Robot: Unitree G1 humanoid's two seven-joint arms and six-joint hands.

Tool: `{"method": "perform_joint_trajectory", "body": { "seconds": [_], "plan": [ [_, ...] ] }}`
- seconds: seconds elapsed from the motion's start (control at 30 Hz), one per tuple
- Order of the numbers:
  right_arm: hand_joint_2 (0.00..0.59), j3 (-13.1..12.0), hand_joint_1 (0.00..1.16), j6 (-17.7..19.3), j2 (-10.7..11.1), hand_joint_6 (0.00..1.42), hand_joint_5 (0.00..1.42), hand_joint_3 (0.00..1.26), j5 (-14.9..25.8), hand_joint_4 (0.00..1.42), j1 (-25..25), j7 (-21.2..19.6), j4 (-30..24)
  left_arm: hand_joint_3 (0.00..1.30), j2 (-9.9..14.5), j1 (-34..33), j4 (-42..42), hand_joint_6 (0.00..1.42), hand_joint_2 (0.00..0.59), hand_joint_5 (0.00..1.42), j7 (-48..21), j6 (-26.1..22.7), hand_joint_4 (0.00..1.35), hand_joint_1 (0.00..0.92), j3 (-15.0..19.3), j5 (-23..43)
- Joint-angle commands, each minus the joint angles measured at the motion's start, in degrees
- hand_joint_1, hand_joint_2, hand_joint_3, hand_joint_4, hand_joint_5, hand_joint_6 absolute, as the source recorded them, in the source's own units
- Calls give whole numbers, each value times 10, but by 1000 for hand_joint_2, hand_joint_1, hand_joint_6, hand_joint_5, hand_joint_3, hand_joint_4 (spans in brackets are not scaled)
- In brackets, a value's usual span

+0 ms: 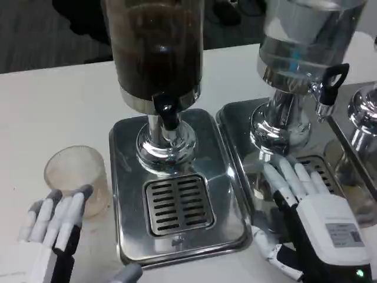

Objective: Grasp the cup under the faucet to collect the drink, then remove the cup.

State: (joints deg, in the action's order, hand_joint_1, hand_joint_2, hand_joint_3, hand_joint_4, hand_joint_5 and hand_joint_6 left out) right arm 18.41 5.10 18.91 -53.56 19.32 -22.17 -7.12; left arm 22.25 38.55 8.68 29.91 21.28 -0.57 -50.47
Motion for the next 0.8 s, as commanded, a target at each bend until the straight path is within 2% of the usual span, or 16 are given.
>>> {"method": "perform_joint_trajectory", "body": {
  "seconds": [0.03,0.3,0.8],
  "plan": [
    [530,-1,358,9,3,0,0,92,4,0,-3,-4,-2,0,-2,8,10,0,137,0,-6,-11,0,0,-7,-2],
    [530,-1,359,12,7,0,0,87,6,0,-3,-3,-1,0,-1,11,18,0,138,0,-4,-15,0,0,-12,-3],
    [530,-5,360,15,15,0,0,84,21,0,-7,5,-6,0,-13,10,34,0,139,0,1,-21,0,0,-18,1]
  ]
}}
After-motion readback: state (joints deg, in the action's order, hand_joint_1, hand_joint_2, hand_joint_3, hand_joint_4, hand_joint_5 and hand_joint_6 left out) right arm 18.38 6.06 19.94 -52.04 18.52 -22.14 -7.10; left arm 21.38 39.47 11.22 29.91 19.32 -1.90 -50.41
